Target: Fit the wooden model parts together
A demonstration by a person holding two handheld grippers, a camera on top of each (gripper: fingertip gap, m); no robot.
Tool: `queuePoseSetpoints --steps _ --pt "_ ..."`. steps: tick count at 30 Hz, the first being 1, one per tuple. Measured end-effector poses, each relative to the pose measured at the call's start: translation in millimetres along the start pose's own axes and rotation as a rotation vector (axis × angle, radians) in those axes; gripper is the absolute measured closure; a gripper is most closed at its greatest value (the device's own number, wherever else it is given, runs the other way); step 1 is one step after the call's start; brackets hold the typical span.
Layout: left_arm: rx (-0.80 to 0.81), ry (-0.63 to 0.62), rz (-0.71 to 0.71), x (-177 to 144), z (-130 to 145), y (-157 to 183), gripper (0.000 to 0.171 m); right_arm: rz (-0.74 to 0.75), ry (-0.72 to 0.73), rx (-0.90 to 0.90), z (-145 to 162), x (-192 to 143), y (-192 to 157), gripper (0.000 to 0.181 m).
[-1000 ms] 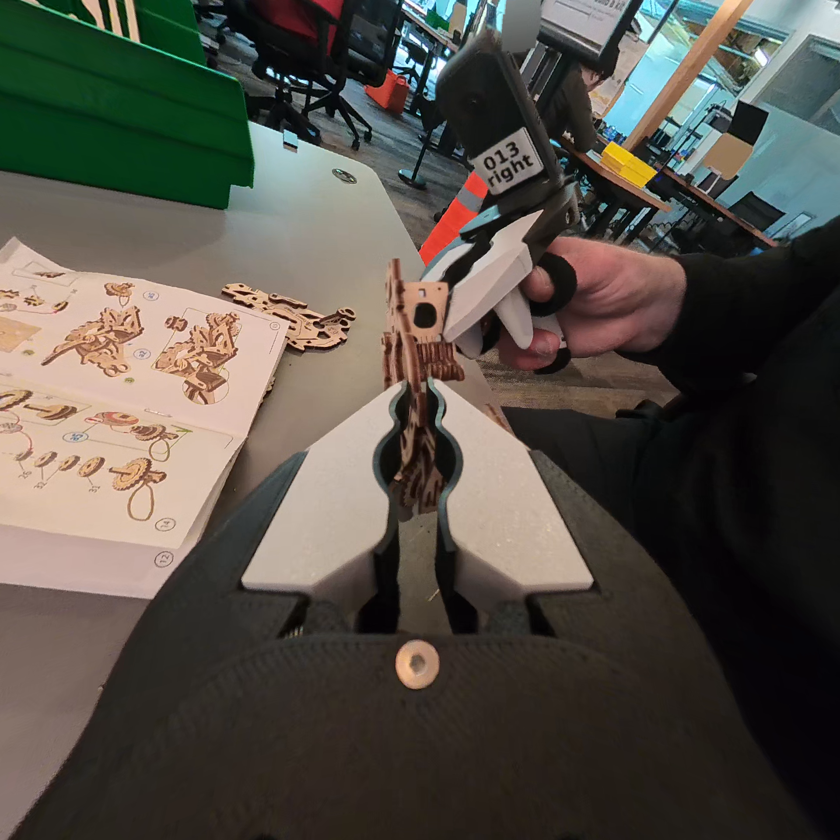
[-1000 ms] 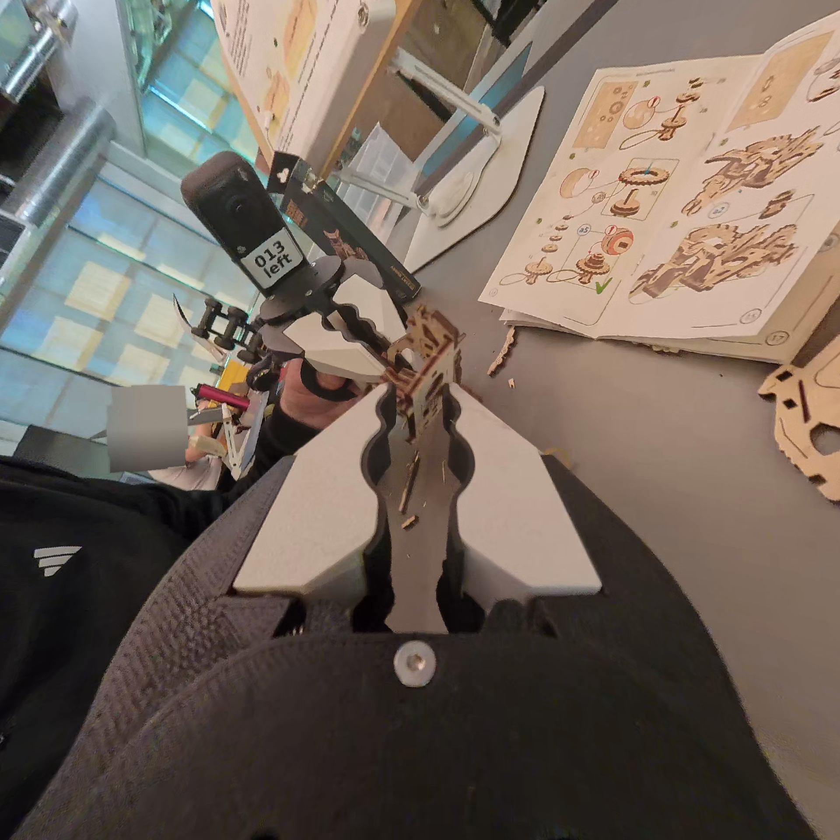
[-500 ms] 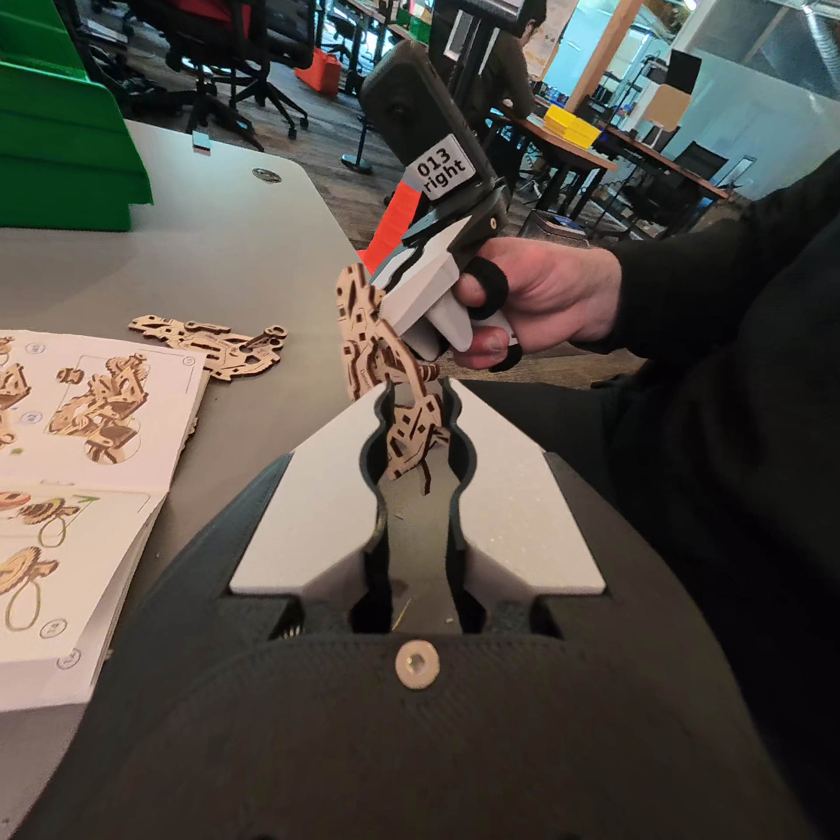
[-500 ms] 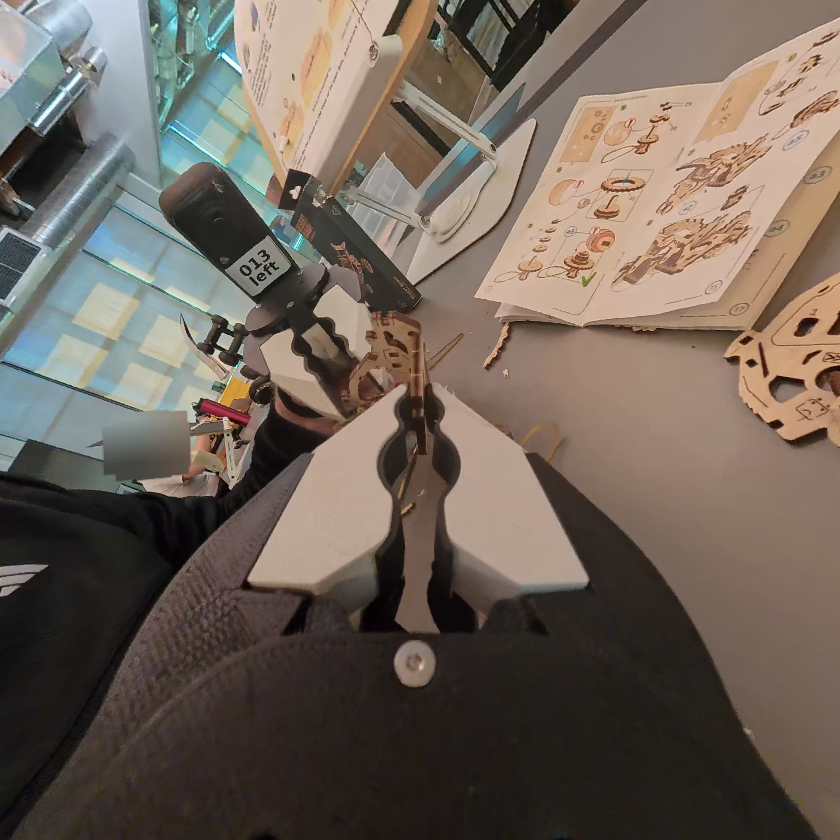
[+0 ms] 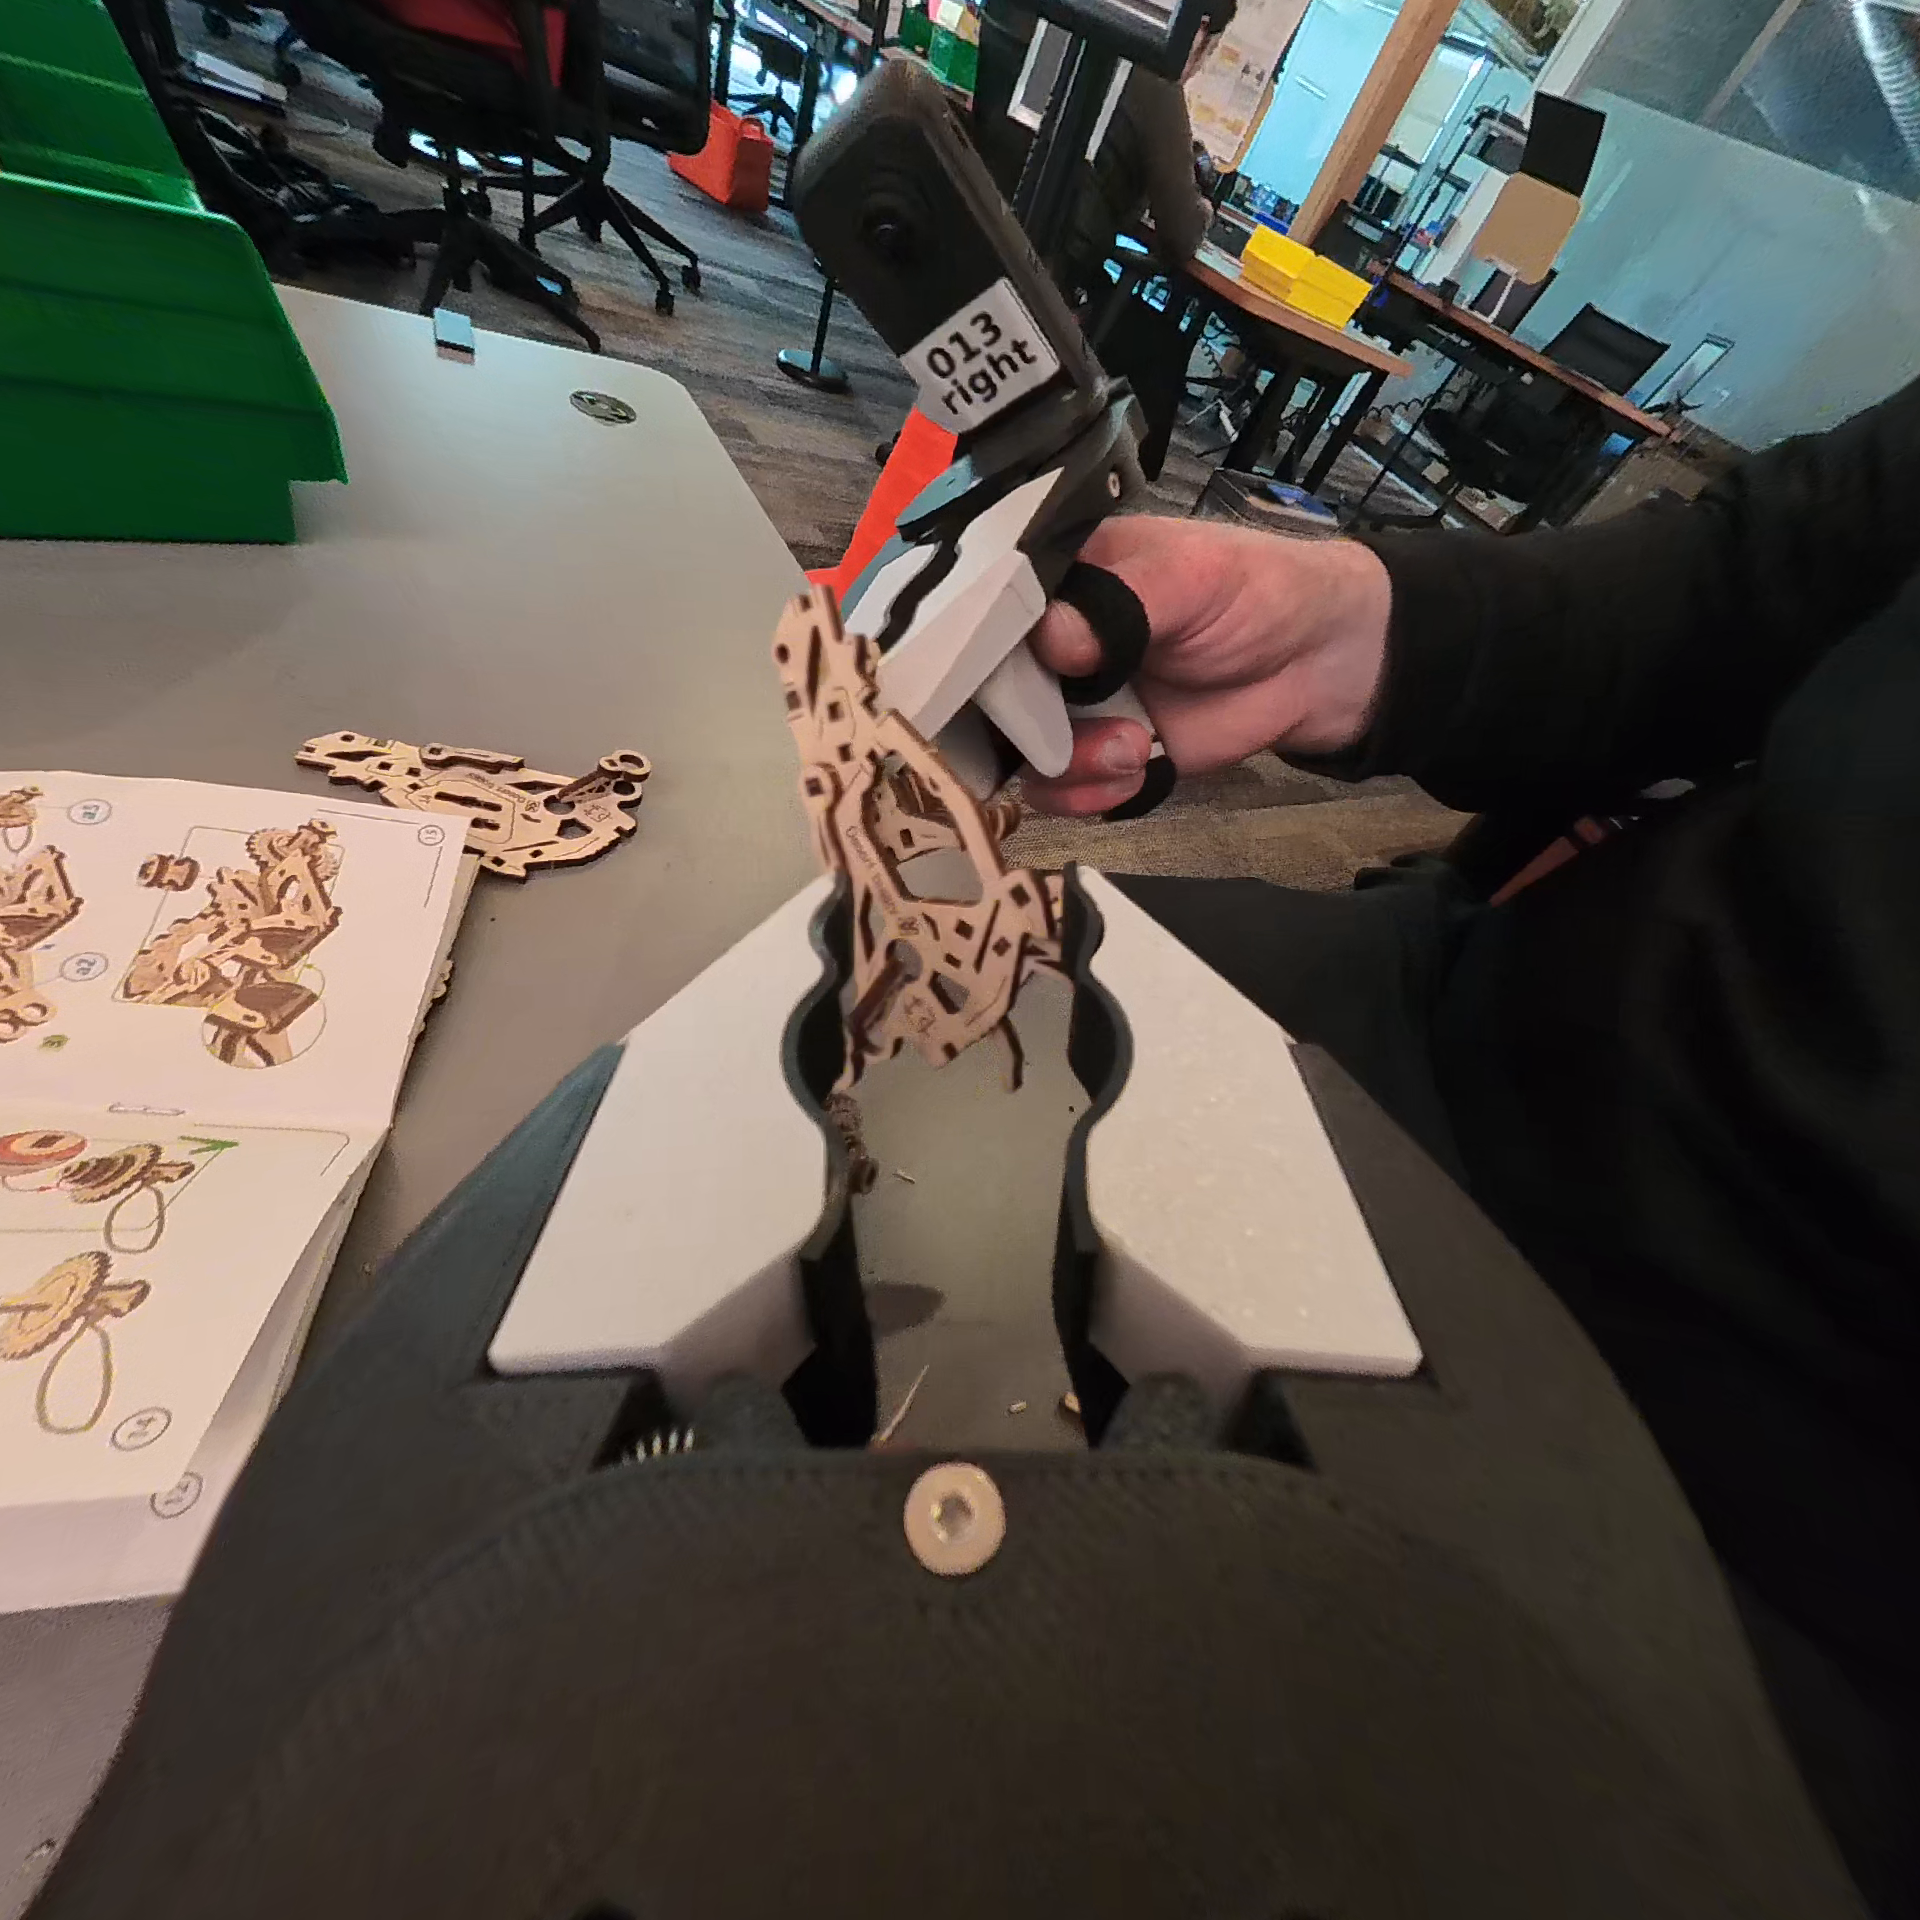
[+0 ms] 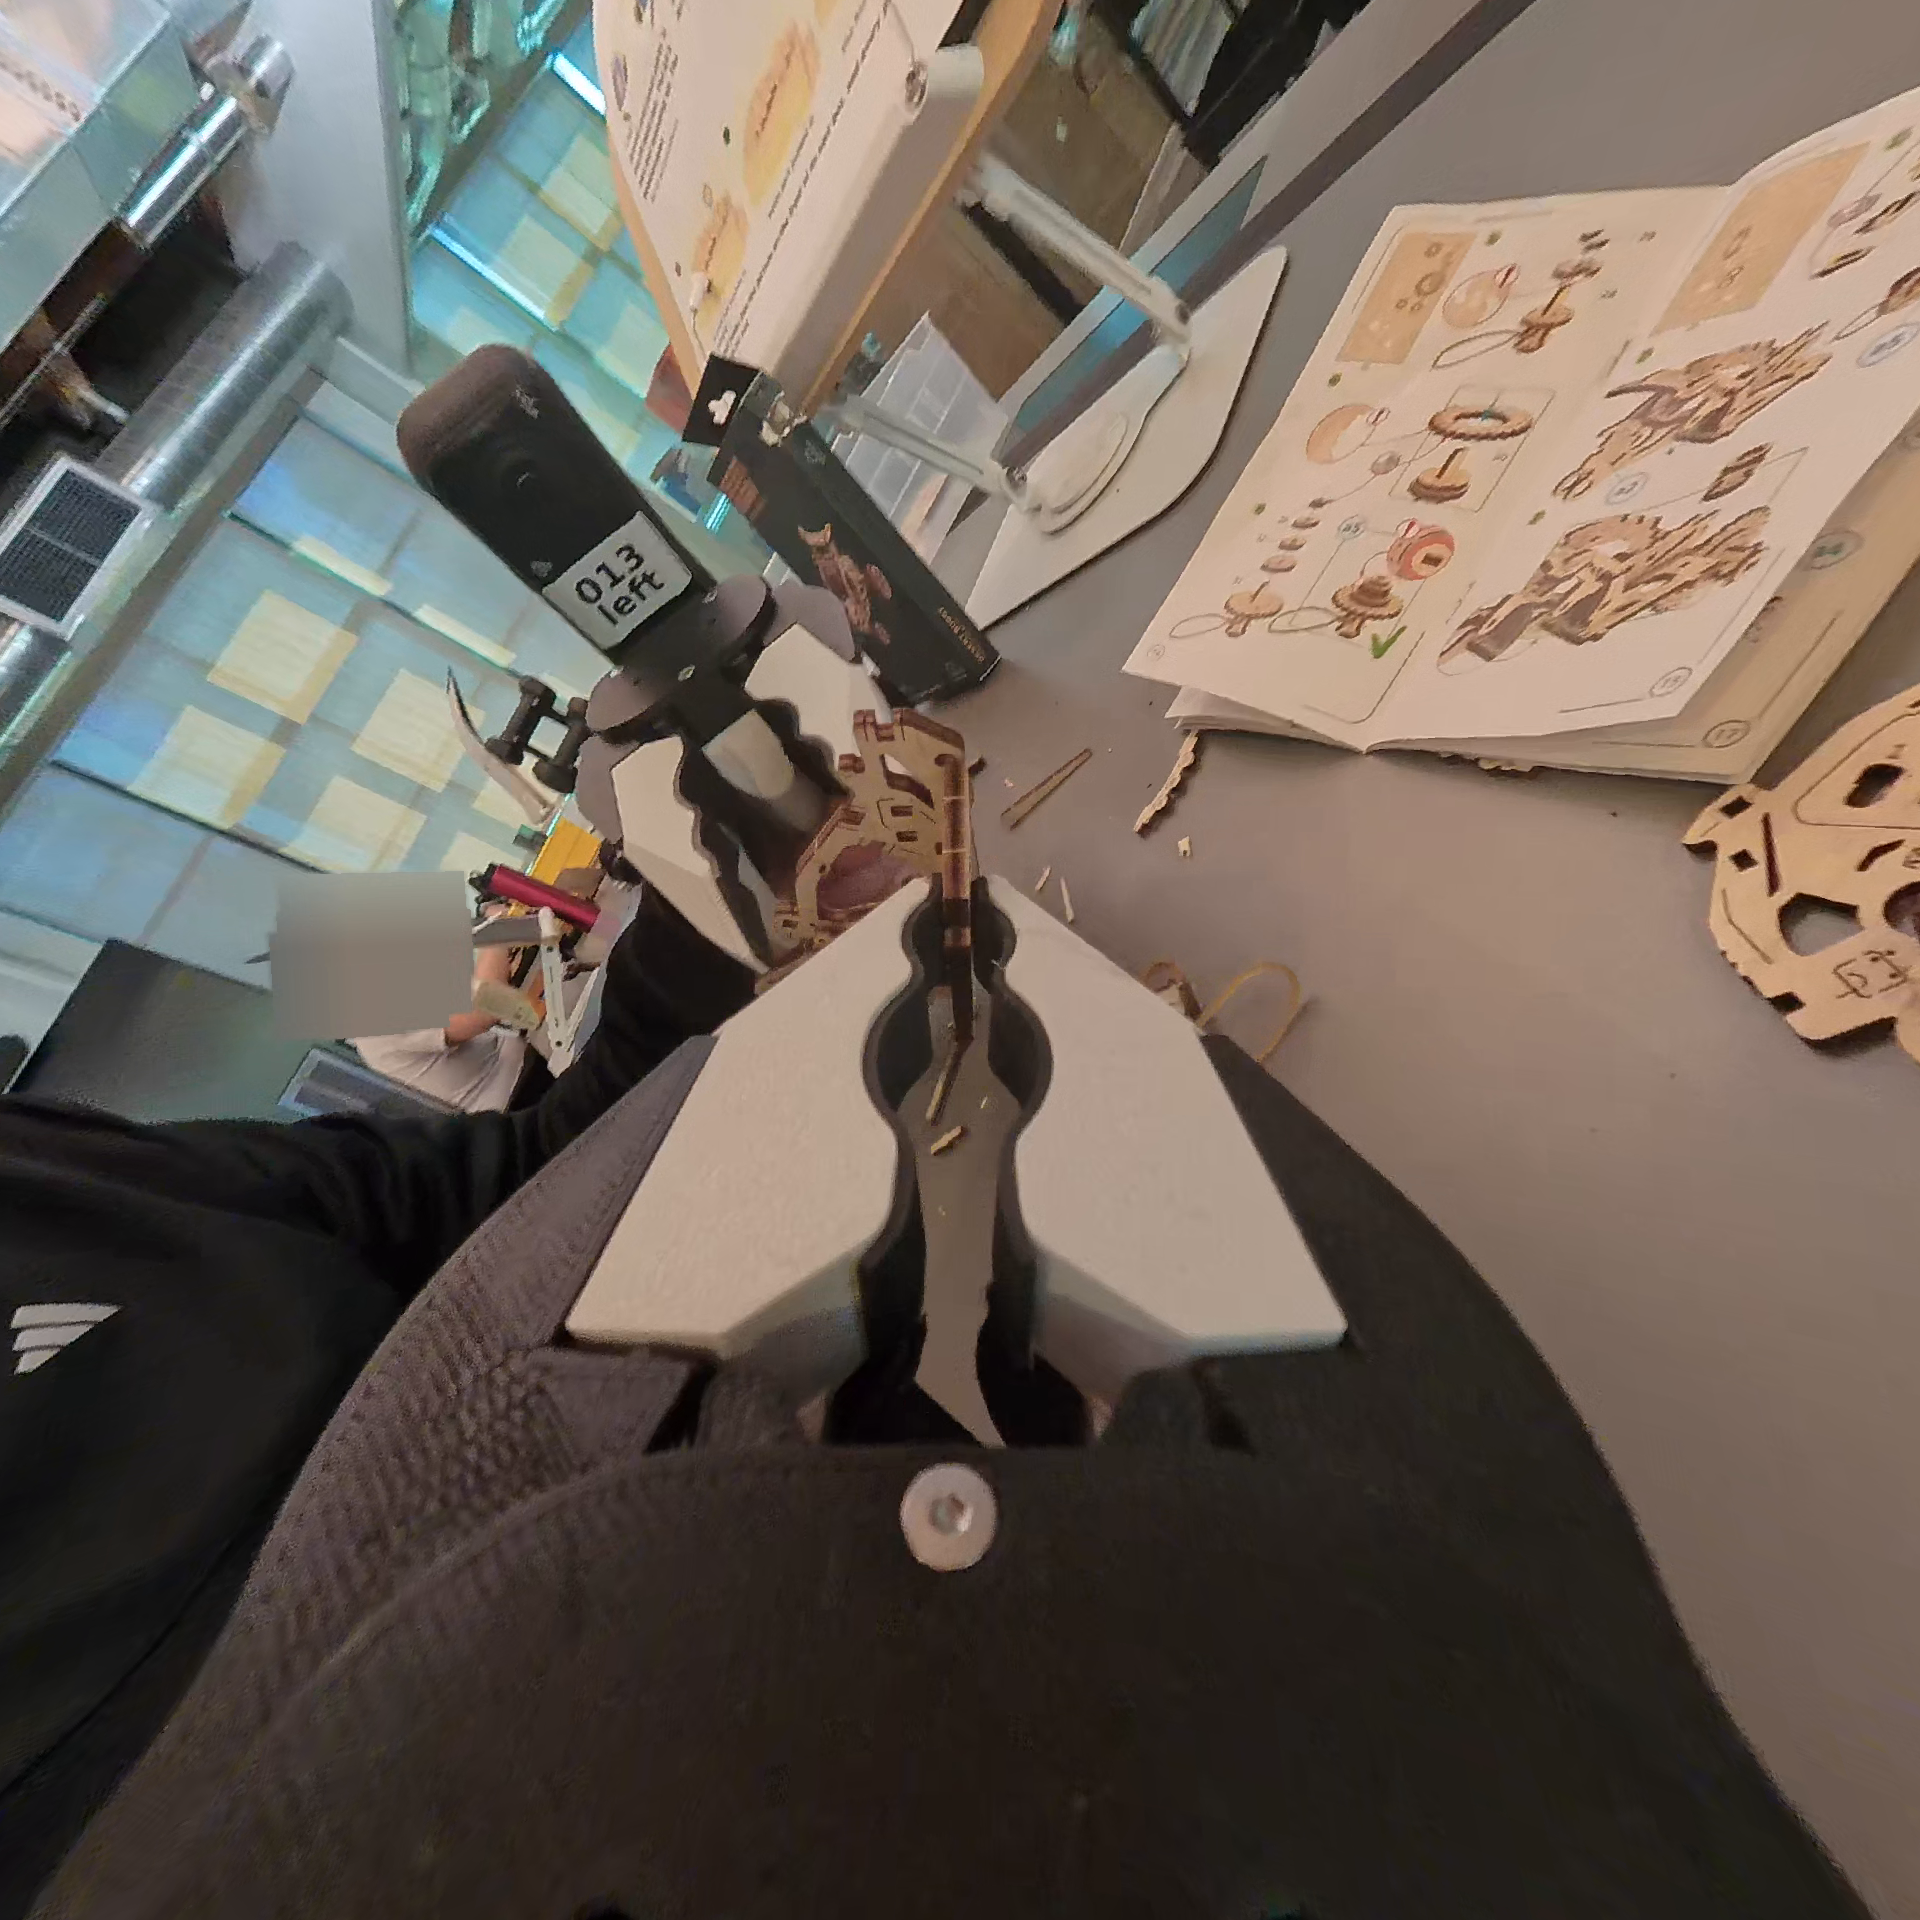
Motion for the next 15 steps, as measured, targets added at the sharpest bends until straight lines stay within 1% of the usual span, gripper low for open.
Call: queuePoseSetpoints --steps 3,7,12,15 --pt "-0.014 0.022 0.037 -1.5 -0.5 0.5 0.128 -0.005 -0.034 -0.029 -0.6 0.1 -2.6 0.181" --pt "-0.023 -0.023 0.025 4.2 3.5 -1.8 0.108 -0.012 -0.104 -0.092 -2.2 4.1 -10.1 0.181" --pt "-0.029 -0.029 0.092 12.9 5.4 1.4 0.106 -0.01 -0.191 -0.155 0.1 11.6 -14.7 0.181" --pt "-0.055 -0.015 0.154 18.0 8.0 0.9 0.117 -0.021 -0.237 -0.19 3.8 17.9 -16.3 0.181"
Point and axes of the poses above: each gripper's, where its closed fingertips meet, x out along the fingers, z out of its underside, y = z × x across the jaws, the point moved 10 cm from there along -x, back along the fingers, and after that the axes turned 7 degrees about -y, right-handed, at the moved point
